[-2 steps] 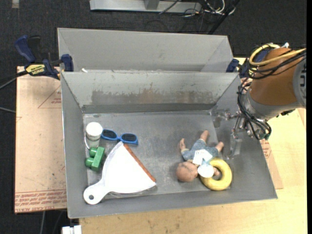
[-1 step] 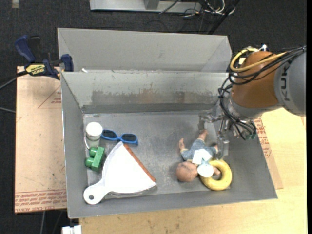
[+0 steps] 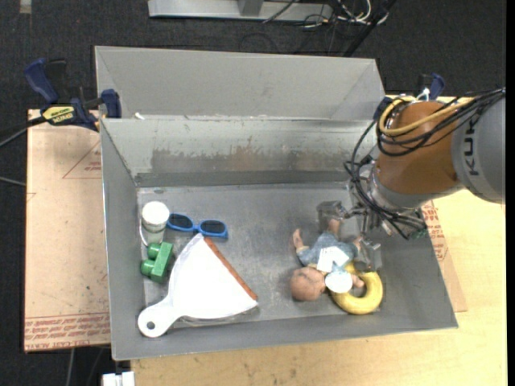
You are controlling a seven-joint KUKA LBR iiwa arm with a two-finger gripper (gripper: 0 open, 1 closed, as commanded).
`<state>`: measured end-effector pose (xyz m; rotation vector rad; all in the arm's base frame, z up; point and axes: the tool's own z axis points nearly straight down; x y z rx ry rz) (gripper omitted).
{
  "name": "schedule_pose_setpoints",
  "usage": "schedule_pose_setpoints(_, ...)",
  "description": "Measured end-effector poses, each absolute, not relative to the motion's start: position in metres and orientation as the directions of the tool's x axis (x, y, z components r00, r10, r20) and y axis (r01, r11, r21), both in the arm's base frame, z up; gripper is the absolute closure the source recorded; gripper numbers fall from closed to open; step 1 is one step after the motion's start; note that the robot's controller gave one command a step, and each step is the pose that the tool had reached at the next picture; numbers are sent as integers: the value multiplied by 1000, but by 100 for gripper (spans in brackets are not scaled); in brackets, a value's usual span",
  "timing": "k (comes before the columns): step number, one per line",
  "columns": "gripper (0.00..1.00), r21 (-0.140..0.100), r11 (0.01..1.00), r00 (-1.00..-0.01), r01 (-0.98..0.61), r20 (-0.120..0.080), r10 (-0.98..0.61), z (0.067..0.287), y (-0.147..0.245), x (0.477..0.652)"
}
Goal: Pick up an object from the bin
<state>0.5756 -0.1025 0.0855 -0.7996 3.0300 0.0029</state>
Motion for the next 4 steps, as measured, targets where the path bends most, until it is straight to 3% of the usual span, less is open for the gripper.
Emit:
schedule_pose_setpoints(1,100,-3,712,-712,-702,-6,-702,70,-85,611)
schedule_pose_setpoints(2,100,-3,712,-712,-702,-7,-702,70,-85,611)
schedule_pose_setpoints(3,100,3,697,-697,-717,-2,-717,112,-81,608)
schedule_pose_setpoints(4,100,-13,698,-698,-716,-14,-716,142,-80,620)
